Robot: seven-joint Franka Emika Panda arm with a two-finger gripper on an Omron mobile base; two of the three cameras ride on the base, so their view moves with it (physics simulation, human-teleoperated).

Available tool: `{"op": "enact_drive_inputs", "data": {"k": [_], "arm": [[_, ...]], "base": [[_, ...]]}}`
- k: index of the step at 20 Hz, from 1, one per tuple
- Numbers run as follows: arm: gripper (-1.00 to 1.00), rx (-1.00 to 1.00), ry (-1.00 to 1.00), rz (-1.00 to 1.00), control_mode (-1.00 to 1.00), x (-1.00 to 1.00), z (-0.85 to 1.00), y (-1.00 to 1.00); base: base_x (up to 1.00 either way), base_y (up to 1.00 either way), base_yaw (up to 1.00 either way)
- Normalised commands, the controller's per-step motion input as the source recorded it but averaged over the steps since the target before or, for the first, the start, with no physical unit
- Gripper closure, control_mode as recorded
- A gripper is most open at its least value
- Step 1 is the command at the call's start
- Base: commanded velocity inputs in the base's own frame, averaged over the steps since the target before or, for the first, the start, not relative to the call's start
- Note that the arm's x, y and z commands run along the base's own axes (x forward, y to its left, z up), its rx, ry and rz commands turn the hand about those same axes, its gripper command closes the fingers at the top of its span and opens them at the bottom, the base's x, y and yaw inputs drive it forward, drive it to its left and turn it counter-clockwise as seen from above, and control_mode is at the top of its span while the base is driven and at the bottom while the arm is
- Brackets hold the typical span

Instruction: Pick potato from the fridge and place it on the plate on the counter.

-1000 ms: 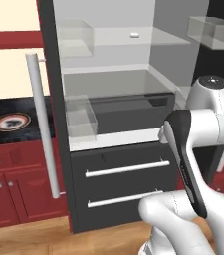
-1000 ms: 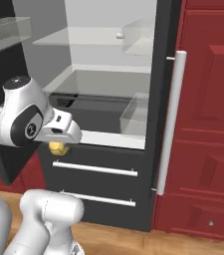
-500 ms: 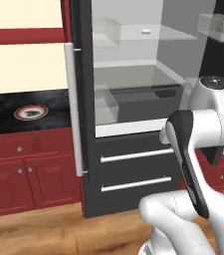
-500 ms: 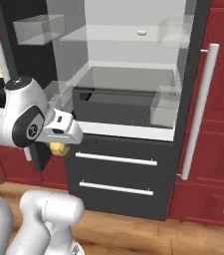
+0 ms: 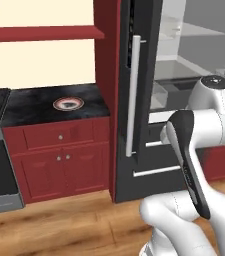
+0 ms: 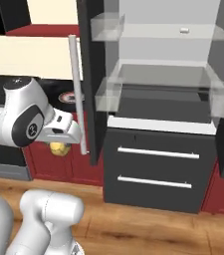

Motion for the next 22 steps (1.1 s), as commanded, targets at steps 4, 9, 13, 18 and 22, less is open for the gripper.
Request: {"op": "enact_drive_inputs", "data": {"k": [4,9,13,18,22], "arm": [[1.00,0.00,0.00,0.00,1.00,0.00,0.00,0.00],[1.00,0.00,0.00,0.00,1.00,0.00,0.00,0.00],[1.00,0.00,0.00,0.00,1.00,0.00,0.00,0.00],[1.00,0.00,0.00,0.00,1.00,0.00,0.00,0.00],[1.00,0.00,0.00,0.00,1.00,0.00,0.00,0.00]], "base": [[-0.03,1.00,-0.23],[0.25,1.00,-0.16],[0.71,1.00,-0.02],[0.94,0.99,0.00],[1.00,0.60,-0.18]]}}
